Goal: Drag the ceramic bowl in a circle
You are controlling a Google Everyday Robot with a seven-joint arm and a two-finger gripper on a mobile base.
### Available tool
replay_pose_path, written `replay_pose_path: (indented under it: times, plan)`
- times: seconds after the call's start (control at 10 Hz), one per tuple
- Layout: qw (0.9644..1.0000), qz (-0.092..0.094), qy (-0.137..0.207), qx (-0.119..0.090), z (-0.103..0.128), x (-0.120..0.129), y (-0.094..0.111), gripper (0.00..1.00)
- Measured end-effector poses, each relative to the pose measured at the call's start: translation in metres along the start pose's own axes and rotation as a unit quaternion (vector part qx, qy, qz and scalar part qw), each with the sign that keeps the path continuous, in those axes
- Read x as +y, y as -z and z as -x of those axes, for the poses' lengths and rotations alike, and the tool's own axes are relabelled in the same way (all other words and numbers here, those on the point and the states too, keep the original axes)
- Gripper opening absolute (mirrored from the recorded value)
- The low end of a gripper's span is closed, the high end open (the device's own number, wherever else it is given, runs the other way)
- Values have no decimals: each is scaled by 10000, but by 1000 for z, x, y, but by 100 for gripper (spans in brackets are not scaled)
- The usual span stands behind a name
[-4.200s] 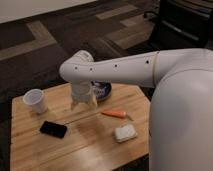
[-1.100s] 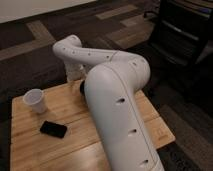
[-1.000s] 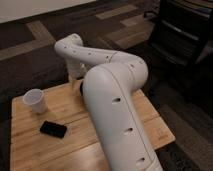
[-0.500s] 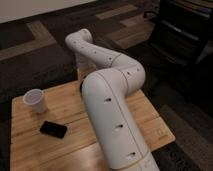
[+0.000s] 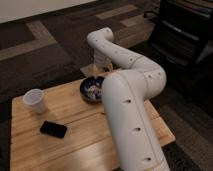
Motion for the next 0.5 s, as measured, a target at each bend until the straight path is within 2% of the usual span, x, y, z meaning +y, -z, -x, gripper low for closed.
replay_pose_path:
  times: [0.3, 0.5]
  plan:
    - [9992, -18, -391, -25, -66, -4, 10, 65]
    - [9983, 4, -583, -40, -104, 22, 15, 65]
